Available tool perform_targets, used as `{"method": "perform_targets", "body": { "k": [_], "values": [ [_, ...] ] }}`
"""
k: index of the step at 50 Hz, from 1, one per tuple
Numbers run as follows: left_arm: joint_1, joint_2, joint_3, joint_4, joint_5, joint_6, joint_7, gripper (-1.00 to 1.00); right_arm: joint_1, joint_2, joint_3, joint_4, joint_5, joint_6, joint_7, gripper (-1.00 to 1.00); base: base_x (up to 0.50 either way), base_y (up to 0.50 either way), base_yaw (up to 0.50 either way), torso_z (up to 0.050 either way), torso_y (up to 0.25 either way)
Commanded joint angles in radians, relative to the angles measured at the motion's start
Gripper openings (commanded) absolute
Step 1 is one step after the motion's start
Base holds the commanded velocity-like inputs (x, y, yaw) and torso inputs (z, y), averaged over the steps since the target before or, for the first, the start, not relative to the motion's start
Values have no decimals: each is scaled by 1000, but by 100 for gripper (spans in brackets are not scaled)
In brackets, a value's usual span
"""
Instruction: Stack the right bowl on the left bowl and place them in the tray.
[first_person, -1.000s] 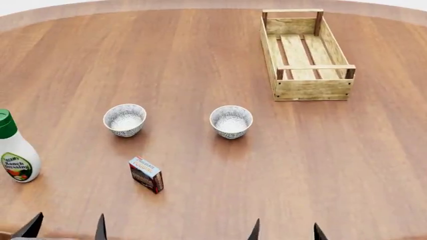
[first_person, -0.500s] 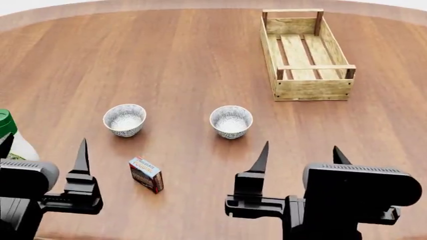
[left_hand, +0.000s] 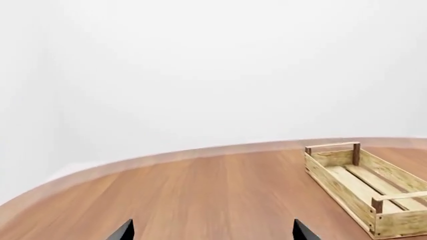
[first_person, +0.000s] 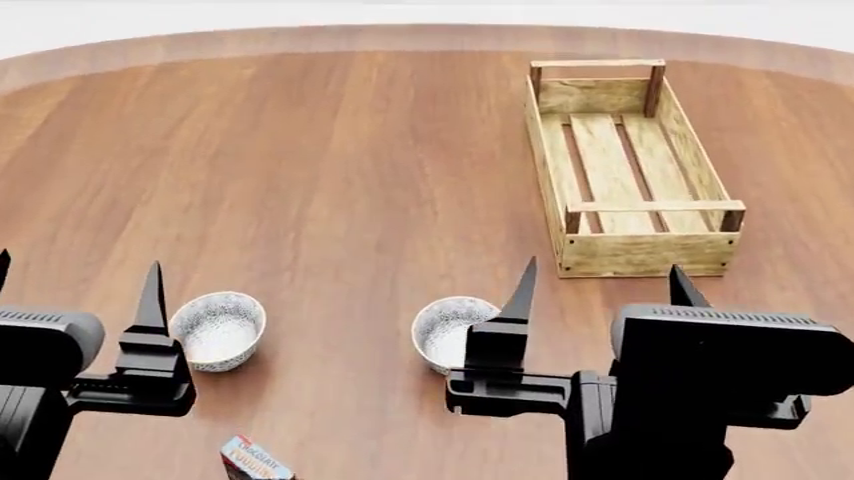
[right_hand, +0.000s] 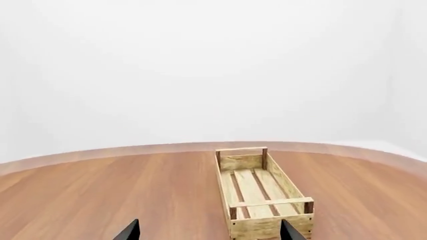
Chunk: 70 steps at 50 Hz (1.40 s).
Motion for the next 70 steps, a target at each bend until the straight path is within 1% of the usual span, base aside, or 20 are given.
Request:
{"method": "perform_targets", "body": {
  "k": [1, 50, 52, 60, 62, 65, 67, 68, 69, 70],
  "values": [
    [5, 16, -25, -15, 13, 17, 18, 100, 1, -14, 14, 3, -13, -8, -21, 100, 500, 0, 0, 0, 0],
    [10, -2, -13, -23, -13, 35, -7, 100, 11, 4, -4, 13, 30, -13, 1, 100, 500, 0, 0, 0, 1],
    [10, -2, -14, -22, -15, 35, -8, 100, 10, -2, 10, 13, 58, 2, -10, 100, 94, 0, 0, 0, 0],
    [7, -5, -16, -19, -22, 32, -13, 100, 19, 4, 6, 18, 66, 18, -3, 100, 0, 0, 0, 0, 1],
    [6, -7, -13, -17, -23, 29, -14, 100, 31, 5, 12, 17, 85, 58, -2, 100, 0, 0, 0, 0, 0],
    [1, -12, -19, -2, -29, 13, -14, 100, 106, -23, 93, 8, 198, 261, 7, 100, 0, 0, 0, 0, 0],
    [0, -16, -21, 6, -31, 6, -16, 100, 155, -35, 132, 9, 233, 341, 21, 100, 0, 0, 0, 0, 0],
    [0, -16, -21, 6, -32, 6, -16, 100, 156, -35, 133, 7, 235, 343, 22, 100, 0, 0, 0, 0, 0],
    [1, -22, -30, 16, -33, -1, -17, 100, 272, -67, 222, 33, 303, 493, 34, 100, 0, 0, 0, 0, 0],
    [0, -23, -33, 18, -35, -3, -18, 100, 293, -64, 224, 32, 308, 578, 49, 100, 0, 0, 0, 0, 0]
  ]
}}
